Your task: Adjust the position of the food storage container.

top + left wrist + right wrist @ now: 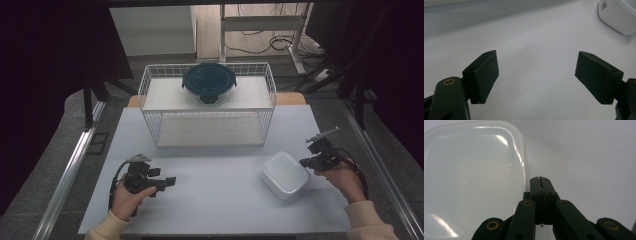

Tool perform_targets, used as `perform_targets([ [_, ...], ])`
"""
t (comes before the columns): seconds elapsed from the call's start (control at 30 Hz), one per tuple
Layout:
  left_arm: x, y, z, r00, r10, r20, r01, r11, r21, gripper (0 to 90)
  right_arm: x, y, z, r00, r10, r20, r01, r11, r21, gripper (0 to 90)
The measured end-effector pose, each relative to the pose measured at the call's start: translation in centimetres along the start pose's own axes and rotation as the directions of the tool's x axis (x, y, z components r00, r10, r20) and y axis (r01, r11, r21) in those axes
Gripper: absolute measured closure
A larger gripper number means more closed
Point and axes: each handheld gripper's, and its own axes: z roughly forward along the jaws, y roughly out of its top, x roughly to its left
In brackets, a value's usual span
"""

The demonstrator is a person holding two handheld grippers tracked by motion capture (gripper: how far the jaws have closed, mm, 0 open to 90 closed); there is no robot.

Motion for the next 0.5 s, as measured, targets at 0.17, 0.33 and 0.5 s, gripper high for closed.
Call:
perform_targets([
  [0.17,0.0,0.0,-0.1,1.0,-0.002,-0.001,0.002,1.0,-0.002,18.2,1.1,-0.3,0.0,0.9995,-0.012,-0.028,0.012,1.0,0.002,89.6],
  [0.33,0.1,0.0,-0.2,1.0,-0.002,-0.002,0.002,1.0,-0.006,18.2,1.8,-0.4,0.0,0.9989,-0.018,-0.043,0.019,1.0,0.009,89.5],
  [0.5,0.1,0.0,-0.2,1.0,-0.003,-0.002,0.003,1.0,-0.004,18.3,2.7,-0.8,-0.1,0.998,-0.024,-0.058,0.024,1.0,0.006,89.5],
])
